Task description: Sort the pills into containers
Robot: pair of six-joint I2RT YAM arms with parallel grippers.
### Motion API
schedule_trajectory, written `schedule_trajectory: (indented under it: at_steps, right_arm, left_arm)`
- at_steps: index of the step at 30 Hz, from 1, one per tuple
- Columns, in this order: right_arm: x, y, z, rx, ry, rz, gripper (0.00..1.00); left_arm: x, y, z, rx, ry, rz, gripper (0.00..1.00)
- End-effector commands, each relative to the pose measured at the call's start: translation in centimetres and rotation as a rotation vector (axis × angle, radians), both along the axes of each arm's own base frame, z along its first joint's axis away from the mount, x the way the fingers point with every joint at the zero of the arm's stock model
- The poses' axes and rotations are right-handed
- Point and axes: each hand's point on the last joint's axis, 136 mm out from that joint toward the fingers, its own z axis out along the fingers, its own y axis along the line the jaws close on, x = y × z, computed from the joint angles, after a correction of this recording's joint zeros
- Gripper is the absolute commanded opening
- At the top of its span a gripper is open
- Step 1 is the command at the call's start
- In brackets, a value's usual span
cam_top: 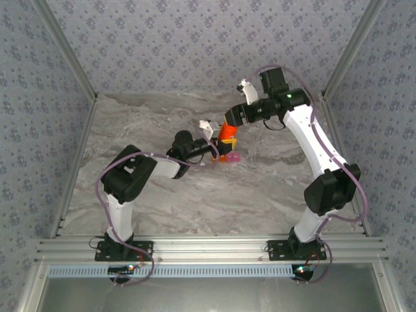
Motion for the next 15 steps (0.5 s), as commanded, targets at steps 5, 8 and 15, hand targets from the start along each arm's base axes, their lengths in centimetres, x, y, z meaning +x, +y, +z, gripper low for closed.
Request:
schedule_trajectory:
  at_steps: [5, 8, 15]
  right_arm:
    - [-0.5, 0.4, 0.5, -0.01, -0.01, 0.041, 0.72]
    - [-0.5, 0.6, 0.3, -0.015, -0.007, 0.041, 0.7]
    - [-0.1, 0.6, -0.2, -0.033, 0.003, 0.031, 0.66]
  left_arm:
    - [0.1, 0.2, 2.6, -0.061, -0.063, -0.013, 0.0]
    - [0.1, 0.2, 2.7, -0.062, -0.066, -0.011, 0.0]
    - [0.1, 0.3, 2.7, -0.064, -0.067, -0.011, 0.0]
